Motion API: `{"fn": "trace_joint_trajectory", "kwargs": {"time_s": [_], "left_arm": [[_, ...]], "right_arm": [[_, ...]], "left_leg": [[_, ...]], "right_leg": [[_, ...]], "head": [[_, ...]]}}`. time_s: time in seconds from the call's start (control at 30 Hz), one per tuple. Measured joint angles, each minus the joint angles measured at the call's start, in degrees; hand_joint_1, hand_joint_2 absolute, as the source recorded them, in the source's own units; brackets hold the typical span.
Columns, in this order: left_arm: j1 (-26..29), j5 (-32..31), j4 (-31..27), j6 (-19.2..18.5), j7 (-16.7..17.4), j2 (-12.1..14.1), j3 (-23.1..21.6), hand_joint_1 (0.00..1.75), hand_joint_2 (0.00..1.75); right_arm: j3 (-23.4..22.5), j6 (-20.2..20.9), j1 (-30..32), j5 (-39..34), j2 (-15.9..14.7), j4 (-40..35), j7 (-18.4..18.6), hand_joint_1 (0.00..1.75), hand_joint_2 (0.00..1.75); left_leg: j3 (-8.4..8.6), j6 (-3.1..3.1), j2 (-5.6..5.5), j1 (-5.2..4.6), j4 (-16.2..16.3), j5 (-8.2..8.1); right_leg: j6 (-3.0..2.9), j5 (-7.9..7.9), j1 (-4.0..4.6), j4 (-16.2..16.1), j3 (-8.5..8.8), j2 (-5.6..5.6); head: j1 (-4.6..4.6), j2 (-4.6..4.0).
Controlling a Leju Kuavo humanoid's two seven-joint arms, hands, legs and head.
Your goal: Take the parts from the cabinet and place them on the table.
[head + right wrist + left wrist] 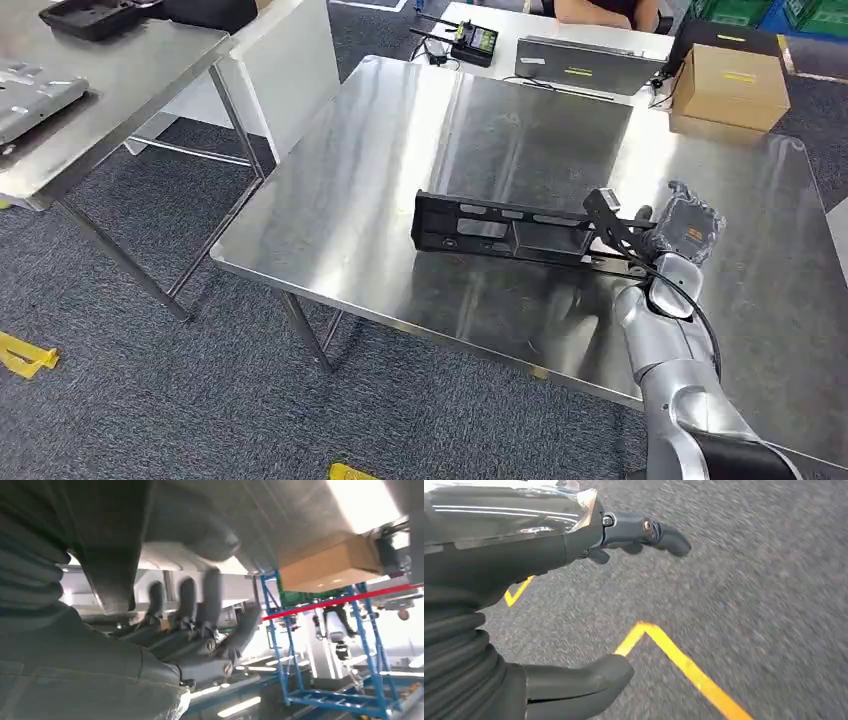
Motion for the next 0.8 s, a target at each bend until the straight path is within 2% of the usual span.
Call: {"fn": "trace_joint_trajectory", "kwargs": {"time_s": [0.07, 0.1, 0.23, 0.33, 0.43, 0.53, 0.7, 0.73, 0.8], "left_arm": [[0.6, 0.0, 0.0, -0.4, 0.7, 0.8, 0.0, 0.0, 0.0], [0.7, 0.0, 0.0, -0.8, 2.0, 1.2, 0.1, 0.0, 0.0], [1.0, 0.1, 0.0, -1.4, 3.7, 1.7, 0.1, 0.0, 0.0], [1.1, -1.2, 0.0, -1.3, 7.5, 1.8, 0.0, 0.0, 0.0], [1.5, -2.0, 0.0, -1.5, 8.0, 2.1, 0.0, 0.0, 0.0], [1.6, -2.5, 0.0, -1.6, 8.0, 2.3, 0.0, 0.0, 0.0], [1.6, -2.9, 0.0, -1.6, 8.0, 2.7, 0.0, 0.0, 0.0], [1.6, -3.0, 0.0, -1.6, 8.0, 2.8, 0.0, 0.0, 0.0], [1.6, -3.1, 0.0, -1.6, 8.1, 2.9, 0.0, 0.0, 0.0]], "right_arm": [[-0.4, 0.0, 0.2, 0.2, -0.2, 0.0, 0.0, 0.0, 0.0], [-0.7, 0.2, 0.3, 0.5, -0.2, 0.0, 0.0, 0.0, 0.0], [-1.2, 0.9, 0.4, 2.1, -0.2, 0.0, 0.4, 0.0, 0.0], [-1.5, 2.1, 0.6, 2.9, -0.1, 0.0, 0.6, 0.0, 0.0], [-1.8, 1.6, 0.7, 3.6, -0.2, 0.0, -0.3, 0.0, 0.0], [-2.4, 1.9, 0.7, 4.2, -0.2, 0.0, -1.9, 0.0, 0.0], [-3.1, 4.9, 0.4, 4.2, -0.4, -0.5, -4.3, 0.0, 0.0], [-3.3, 5.2, 0.5, 3.4, -0.4, -0.5, -5.6, 0.0, 0.0], [-4.5, 6.0, 1.1, -0.3, -0.4, -0.6, -10.5, 0.0, 0.0]], "left_leg": [[0.11, 0.0, 0.0, 0.06, 0.0, -0.02], [0.13, 0.01, -0.01, 0.06, 0.0, -0.02], [0.1, 0.02, 0.12, 0.02, 0.0, -0.03], [0.23, 0.05, 0.24, 0.02, 0.1, -0.05], [0.38, 0.04, 0.25, 0.02, 0.1, -0.09], [0.37, 0.03, 0.27, 0.03, 0.1, -0.13], [0.49, 0.04, 0.42, 0.03, 0.1, -0.14], [0.5, 0.04, 0.42, 0.03, 0.1, -0.14], [0.28, 0.09, 0.37, -0.01, 0.1, -0.06]], "right_leg": [[-0.01, -0.02, 0.04, 0.0, 0.21, 0.0], [-0.01, -0.02, 0.03, 0.0, 0.22, 0.0], [-0.02, 0.04, -0.05, -0.1, 0.24, 0.14], [-0.01, 0.05, -0.06, -0.1, 0.29, 0.33], [-0.01, 0.05, -0.05, -0.1, 0.37, 0.36], [-0.01, 0.05, -0.05, -0.1, 0.42, 0.37], [-0.02, 0.05, -0.06, -0.1, 0.5, 0.48], [-0.02, 0.05, -0.06, -0.1, 0.52, 0.49], [-0.01, 0.09, -0.09, -0.1, 0.46, 0.47]], "head": [[0.02, 0.0], [0.0, 0.0], [0.02, 0.0], [0.0, 0.0], [0.0, 0.0], [0.0, 0.0], [0.0, 0.0], [0.02, 0.0], [0.02, 0.0]]}}
